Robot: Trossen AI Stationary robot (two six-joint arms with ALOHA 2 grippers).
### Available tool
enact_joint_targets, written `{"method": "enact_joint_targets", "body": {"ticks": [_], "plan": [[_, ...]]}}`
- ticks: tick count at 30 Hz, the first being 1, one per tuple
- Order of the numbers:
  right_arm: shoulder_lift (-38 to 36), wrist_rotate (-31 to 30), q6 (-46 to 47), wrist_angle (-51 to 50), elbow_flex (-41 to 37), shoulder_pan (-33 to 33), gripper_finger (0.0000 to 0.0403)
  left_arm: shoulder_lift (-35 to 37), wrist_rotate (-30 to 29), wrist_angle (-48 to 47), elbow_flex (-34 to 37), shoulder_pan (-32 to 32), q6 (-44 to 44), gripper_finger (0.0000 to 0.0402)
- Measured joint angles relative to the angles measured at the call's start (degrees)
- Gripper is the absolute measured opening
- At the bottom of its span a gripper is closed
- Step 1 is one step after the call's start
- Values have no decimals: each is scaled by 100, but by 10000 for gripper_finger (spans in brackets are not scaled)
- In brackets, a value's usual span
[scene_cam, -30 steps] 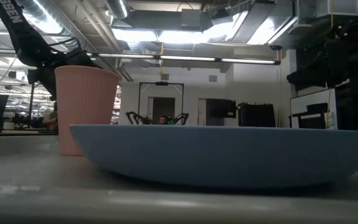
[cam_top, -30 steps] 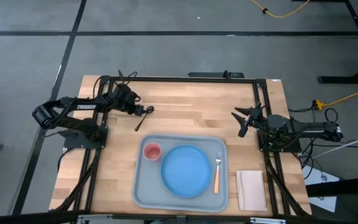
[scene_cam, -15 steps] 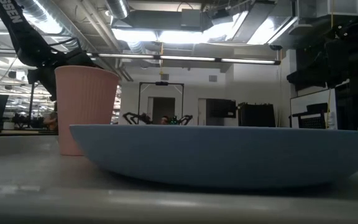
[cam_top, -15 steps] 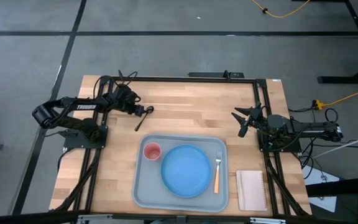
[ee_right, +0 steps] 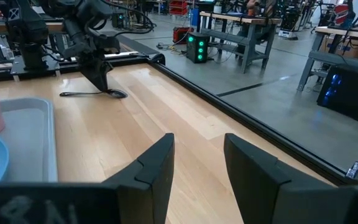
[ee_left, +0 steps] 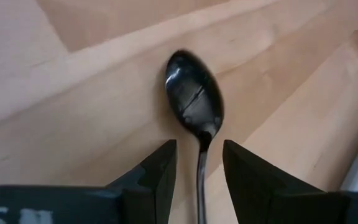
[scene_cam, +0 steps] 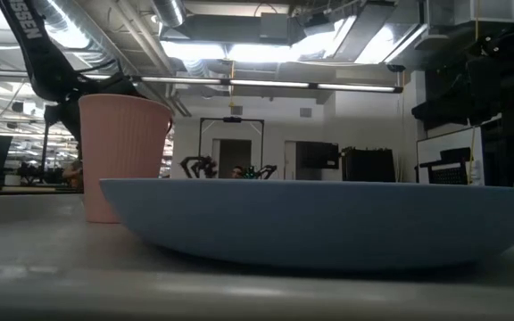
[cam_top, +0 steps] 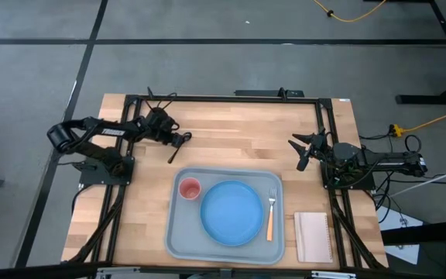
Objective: Pick and place plate/cup/fork/spoon on tray
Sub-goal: Put the black spoon on the gray tray on the left of the blue plate
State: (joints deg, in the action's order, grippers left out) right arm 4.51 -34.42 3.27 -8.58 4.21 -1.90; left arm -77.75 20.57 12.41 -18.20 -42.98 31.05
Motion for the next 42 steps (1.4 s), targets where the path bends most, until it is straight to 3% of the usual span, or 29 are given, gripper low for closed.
{"method": "enact_joint_targets", "body": {"ticks": [12, 21, 34, 42], "plan": [[-2, -1, -61, 0, 0, 1, 145, -682, 448, 492, -17, -24, -18, 124], [-2, -1, -78, 0, -2, 1, 145, -745, 424, 740, -13, -15, -37, 119], [-2, -4, -99, 0, -2, 0, 145, -759, 446, 840, -2, -11, -275, 12], [-2, -5, -217, -2, -2, -1, 145, -581, 385, 1004, 6, -12, 19, 3]]}}
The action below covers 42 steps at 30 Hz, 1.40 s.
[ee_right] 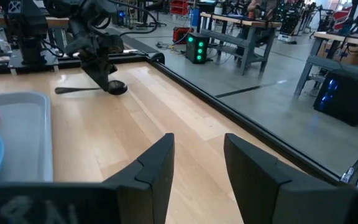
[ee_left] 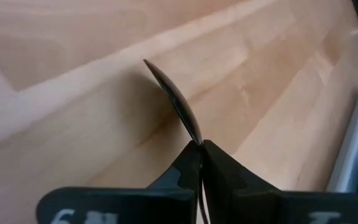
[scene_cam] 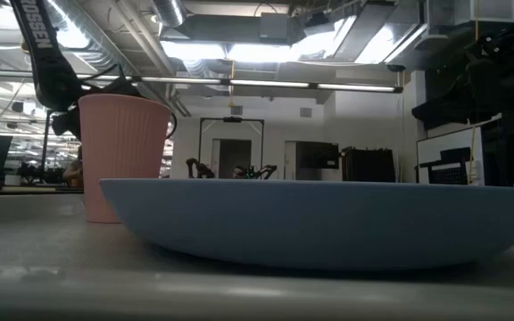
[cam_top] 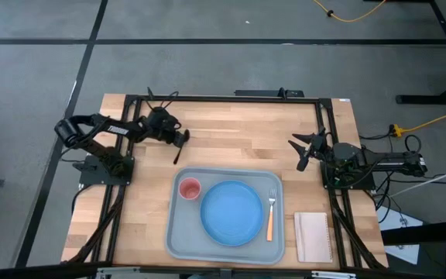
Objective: Pick and place plate/cup/fork/spoon on tray
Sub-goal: Put the black spoon on the gray tray on the left of the blue plate
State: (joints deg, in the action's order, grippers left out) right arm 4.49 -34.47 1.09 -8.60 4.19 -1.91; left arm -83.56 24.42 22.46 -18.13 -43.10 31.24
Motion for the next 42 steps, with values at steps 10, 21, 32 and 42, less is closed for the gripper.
{"method": "enact_joint_targets", "body": {"ticks": [10, 21, 32, 42], "plan": [[0, -3, -23, 0, 0, 0, 145, 1306, -428, -2200, -648, 74, 68, 1], [0, -3, -10, 0, 0, 2, 145, 2066, -2320, -6876, -3160, 1329, 79, 1], [0, -1, -6, 0, 0, 0, 145, 2041, -3841, -7580, -4329, 3645, 1427, 0], [0, 4, -10, 0, 0, 1, 145, 1438, -4321, -7551, -4432, 5549, 3073, 0]]}}
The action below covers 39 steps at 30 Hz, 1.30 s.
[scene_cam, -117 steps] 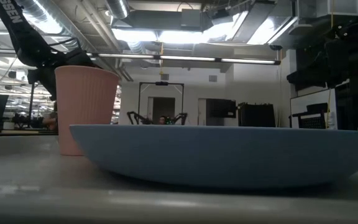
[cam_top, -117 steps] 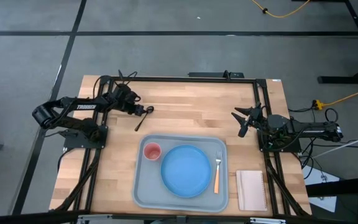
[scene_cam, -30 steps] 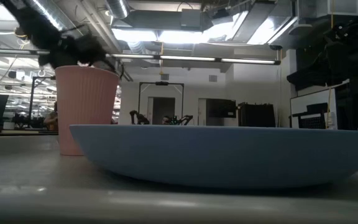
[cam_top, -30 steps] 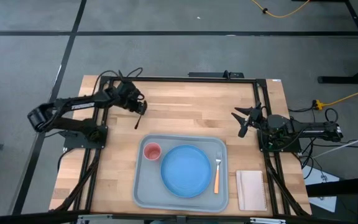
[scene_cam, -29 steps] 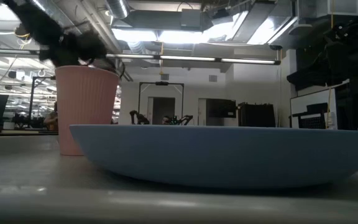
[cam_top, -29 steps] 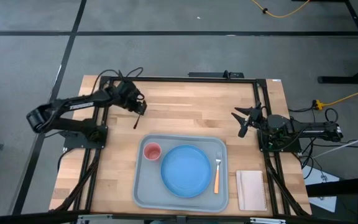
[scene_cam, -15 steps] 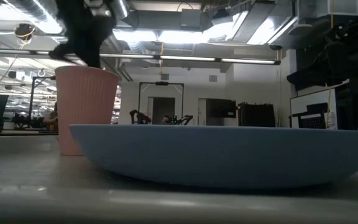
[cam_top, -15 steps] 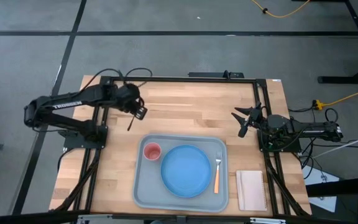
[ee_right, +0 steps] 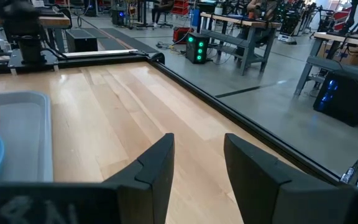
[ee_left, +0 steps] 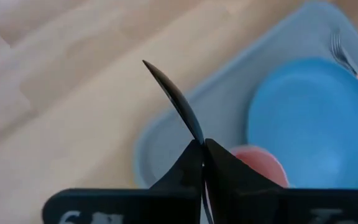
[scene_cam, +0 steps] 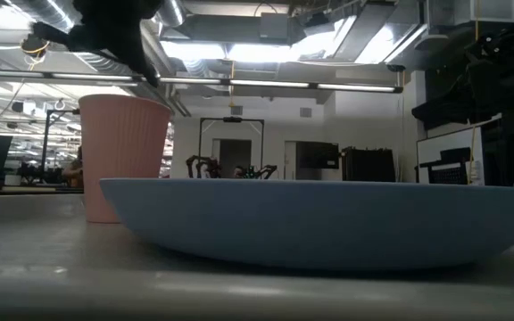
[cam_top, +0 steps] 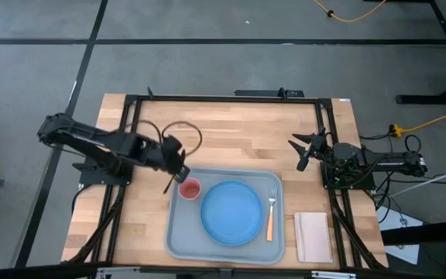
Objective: Pick and place plate/cup/fork/spoon on tray
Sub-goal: Put the black spoon on the gray tray on the left of the blue plate
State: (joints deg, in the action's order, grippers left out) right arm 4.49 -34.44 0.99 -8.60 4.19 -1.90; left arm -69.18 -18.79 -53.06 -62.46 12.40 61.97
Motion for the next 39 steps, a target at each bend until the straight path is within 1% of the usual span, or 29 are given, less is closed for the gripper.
{"method": "enact_joint_targets", "body": {"ticks": [3, 6, 9, 13, 16, 20, 23, 25, 30, 33, 36, 39], "plan": [[0, 2, 13, 0, 0, 1, 145, -123, 13, -72, -38, 424, 603, 0], [0, 5, 17, 0, 0, 0, 145, -137, 127, -307, -263, 773, 1102, 0], [0, 7, 56, -1, 0, 0, 145, -132, 647, -718, -502, 1078, 1623, 0], [0, 17, 266, -2, 0, 1, 145, -181, 1190, -792, -533, 1499, 2308, 0], [0, 18, 323, -1, 0, 1, 145, -420, 1330, -895, -533, 1817, 2992, 0], [0, 15, 317, 0, 0, 0, 145, -975, 1467, -1440, -533, 2180, 3722, 0], [0, 15, 321, -2, 0, 1, 145, -1447, 1795, -1913, -533, 2365, 3964, 0], [0, 17, 315, -2, 0, -1, 145, -1737, 1875, -2130, -533, 2470, 4045, 0], [0, 17, 306, -2, 0, 0, 145, -2394, 1859, -2386, -533, 2519, 4120, 0], [0, 15, 304, -1, 0, -1, 145, -2787, 1844, -2505, -527, 2524, 3977, 0], [0, 15, 302, -1, 0, 1, 145, -2977, 1774, -2404, -527, 2645, 3965, 0], [0, 14, 299, -2, 0, 0, 145, -2996, 1579, -2344, -527, 2819, 4355, 0]]}}
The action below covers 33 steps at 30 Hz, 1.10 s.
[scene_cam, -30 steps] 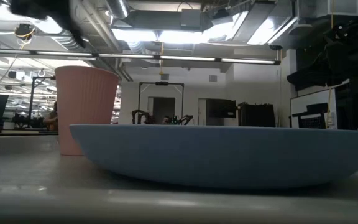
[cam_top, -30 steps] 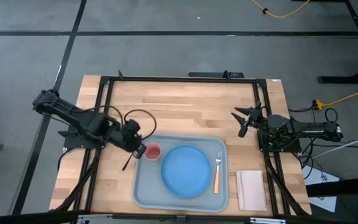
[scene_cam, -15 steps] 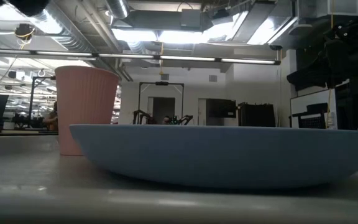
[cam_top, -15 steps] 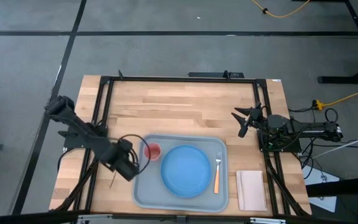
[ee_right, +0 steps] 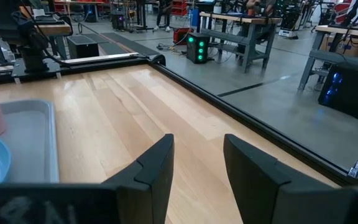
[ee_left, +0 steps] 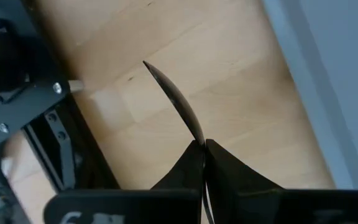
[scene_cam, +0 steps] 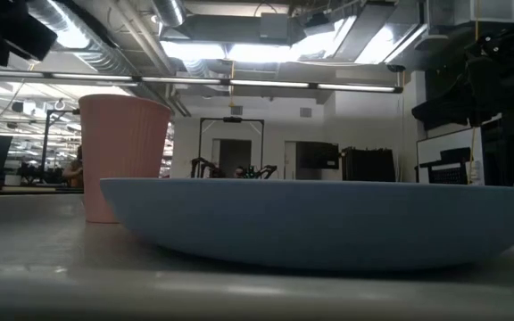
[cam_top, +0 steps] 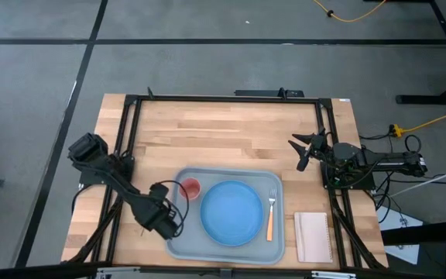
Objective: Pick and place plate/cup/fork/spoon on tray
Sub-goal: Put the black spoon on the gray tray on the left of the blue plate
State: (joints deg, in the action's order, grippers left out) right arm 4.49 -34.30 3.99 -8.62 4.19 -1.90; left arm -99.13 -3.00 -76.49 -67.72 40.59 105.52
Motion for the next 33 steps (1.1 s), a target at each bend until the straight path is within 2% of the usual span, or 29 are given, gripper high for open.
{"method": "enact_joint_targets", "body": {"ticks": [8, 10, 13, 19, 25, 33], "plan": [[0, -9, 2, 1, 0, 0, 145, -75, -319, -136, -380, 480, 939, 0], [0, -9, 10, 2, 0, -1, 145, -187, -189, -439, -429, 593, 1170, 0], [1, -12, 5, 2, 0, -1, 145, -445, 368, -578, -439, 713, 1374, 0], [2, -12, 20, 1, 0, -1, 145, -924, 581, -491, -439, 796, 1436, 0], [28, -8, 28, -5, 0, 1, 145, -1242, 1151, -535, -439, 841, 1262, 0], [28, -7, 24, -2, 0, -1, 145, -1344, 1113, -259, -439, 893, 1256, 31]]}}
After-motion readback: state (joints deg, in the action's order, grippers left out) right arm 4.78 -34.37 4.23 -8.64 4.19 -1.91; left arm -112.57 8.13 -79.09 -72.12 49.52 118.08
